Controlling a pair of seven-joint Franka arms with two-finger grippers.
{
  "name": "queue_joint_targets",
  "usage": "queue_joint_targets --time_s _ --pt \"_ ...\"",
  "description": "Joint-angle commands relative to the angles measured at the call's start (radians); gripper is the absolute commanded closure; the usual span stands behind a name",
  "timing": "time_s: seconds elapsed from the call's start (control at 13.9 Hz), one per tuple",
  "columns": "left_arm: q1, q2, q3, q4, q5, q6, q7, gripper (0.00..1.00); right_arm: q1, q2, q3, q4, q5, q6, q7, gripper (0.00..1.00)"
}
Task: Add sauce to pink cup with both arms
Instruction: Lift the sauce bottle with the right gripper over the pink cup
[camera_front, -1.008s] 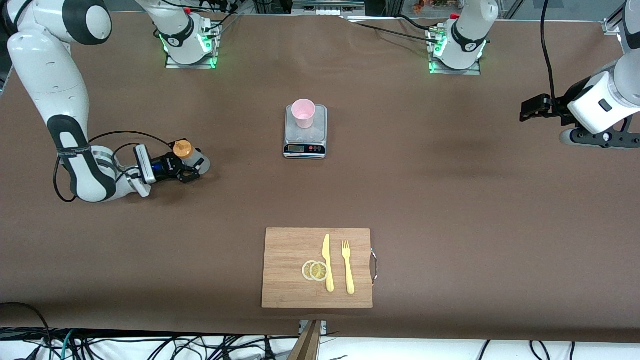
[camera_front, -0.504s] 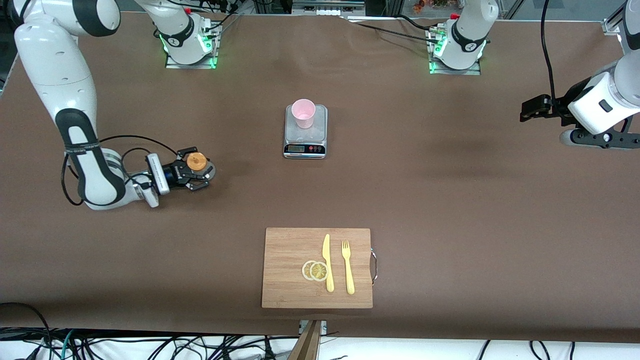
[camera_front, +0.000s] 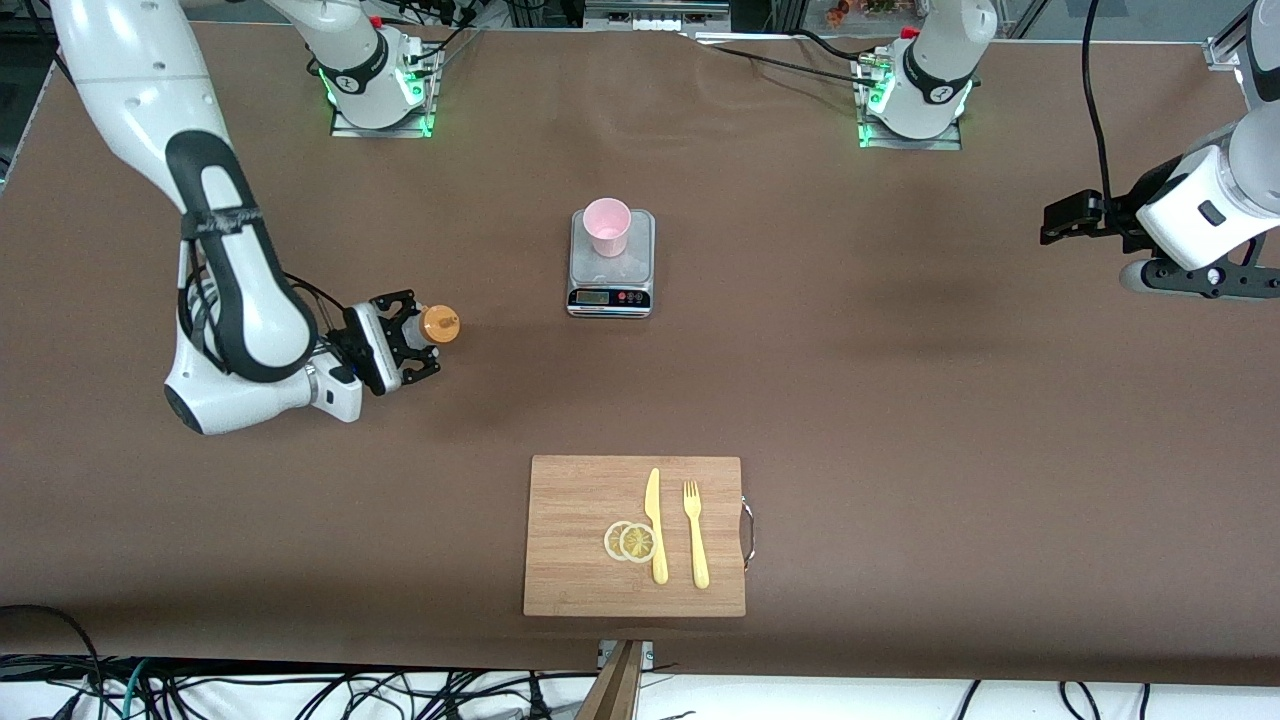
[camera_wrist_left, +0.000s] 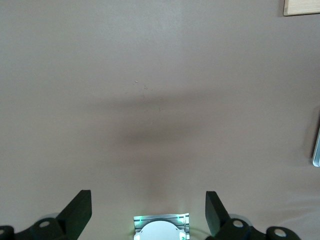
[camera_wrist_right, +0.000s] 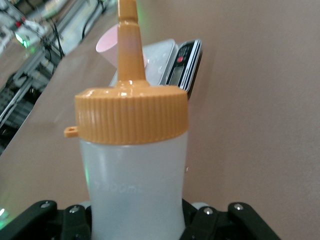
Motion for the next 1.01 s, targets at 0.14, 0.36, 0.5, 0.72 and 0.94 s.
queue_joint_targets --time_s 0.14,0.36,0.5,0.72,0.94 --pt "0.012 0.013 -0.009 0.029 0.01 -0.01 0.022 0.0 0.074 -0.076 0.186 0.052 -0.413 -0.034 0.415 1.0" --pt "0.012 0.013 -0.009 0.029 0.01 -0.01 0.022 0.0 0.104 -0.073 0.26 0.082 -0.526 -0.114 0.567 1.0" --pt "0.012 0.013 -0.009 0.029 0.01 -0.01 0.022 0.0 0.143 -0.074 0.3 0.082 -0.607 -0.132 0.665 1.0" --pt "0.012 0.013 -0.009 0.029 0.01 -0.01 0.022 0.0 0.186 -0.062 0.357 0.082 -0.708 -0.14 0.786 1.0" --pt "0.012 0.013 -0.009 0.029 0.01 -0.01 0.022 0.0 0.25 -0.044 0.362 0.082 -0.747 -0.166 0.889 1.0"
